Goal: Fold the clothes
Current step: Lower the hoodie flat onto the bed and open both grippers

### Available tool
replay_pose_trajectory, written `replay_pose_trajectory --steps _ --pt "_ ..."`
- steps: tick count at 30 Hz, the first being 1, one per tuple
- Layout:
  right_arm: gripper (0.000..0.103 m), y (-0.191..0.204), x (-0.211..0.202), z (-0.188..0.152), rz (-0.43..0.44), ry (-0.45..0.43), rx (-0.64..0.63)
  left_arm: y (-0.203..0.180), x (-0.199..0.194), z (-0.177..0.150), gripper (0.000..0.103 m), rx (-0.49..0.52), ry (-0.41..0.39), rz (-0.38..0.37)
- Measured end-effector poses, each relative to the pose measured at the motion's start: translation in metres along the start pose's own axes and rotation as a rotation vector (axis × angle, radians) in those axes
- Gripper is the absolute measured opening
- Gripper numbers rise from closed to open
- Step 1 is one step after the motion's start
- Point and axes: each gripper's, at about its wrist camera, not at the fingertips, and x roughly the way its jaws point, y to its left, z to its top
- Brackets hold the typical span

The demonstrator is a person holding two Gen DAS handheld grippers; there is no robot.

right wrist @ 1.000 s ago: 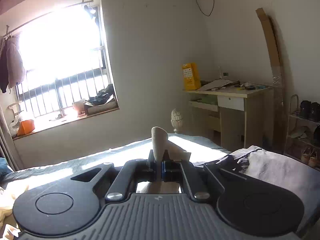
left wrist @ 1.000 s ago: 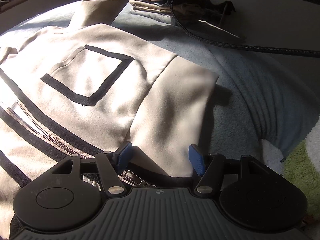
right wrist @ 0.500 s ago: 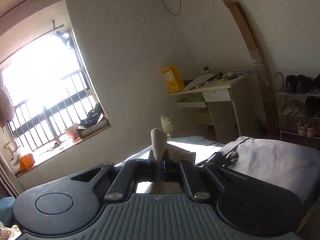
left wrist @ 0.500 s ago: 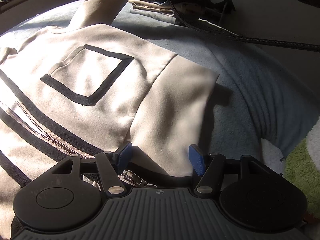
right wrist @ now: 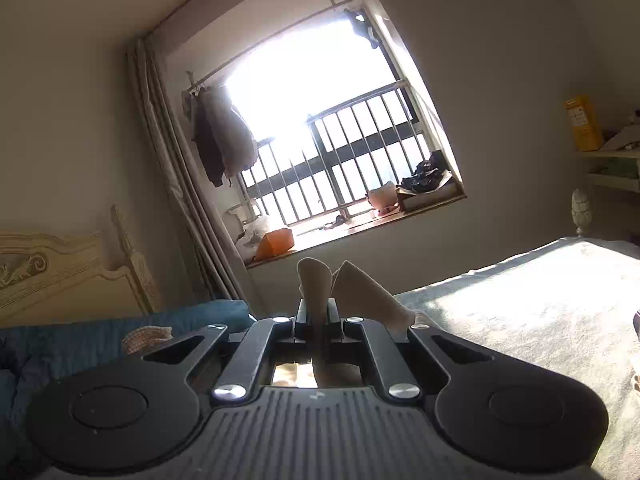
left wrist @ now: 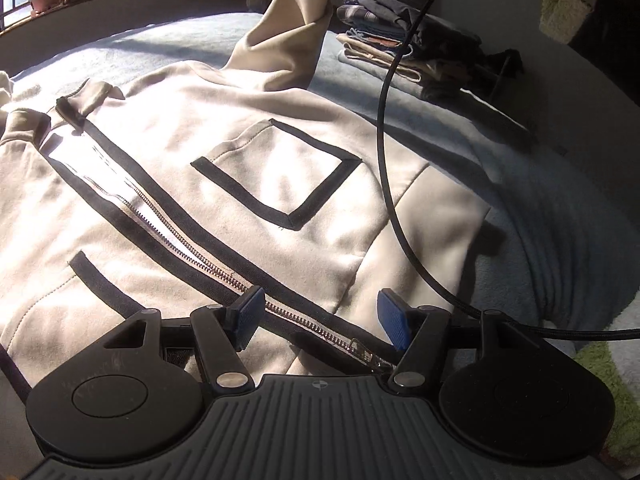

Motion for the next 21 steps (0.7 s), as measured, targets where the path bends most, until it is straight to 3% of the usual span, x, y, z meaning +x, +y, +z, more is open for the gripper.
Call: replay_pose_trajectory --steps 10,11,13,14,17,21 --pt "0.006 0.078 0.027 -0.093 0.237 0.165 -0.015 0.101 -0.059 0.014 0.062 -0.392 -0.149 0.195" --pt "0.009 0.085 0.031 -0.105 0.237 0.193 -0.009 0.11 -0.062 0.013 0.062 -0.435 -0.155 0.208" --pt "0.032 0.096 0.042 -0.132 0.261 0.283 -0.002 0.127 -0.063 0.004 0.062 -0.512 -0.132 0.243" --pt "0.053 0.102 0.046 -0.145 0.267 0.332 -0.001 0.132 -0.063 -0.002 0.062 -0.528 -0.112 0.27" --pt "0.056 0.104 0.048 -0.168 0.287 0.45 0.006 0.141 -0.066 -0.018 0.062 -0.562 -0.084 0.318" --pt "0.056 0.084 0.031 -0.172 0.33 0.508 0.044 0.152 -0.074 -0.029 0.062 -0.597 -0.103 0.341"
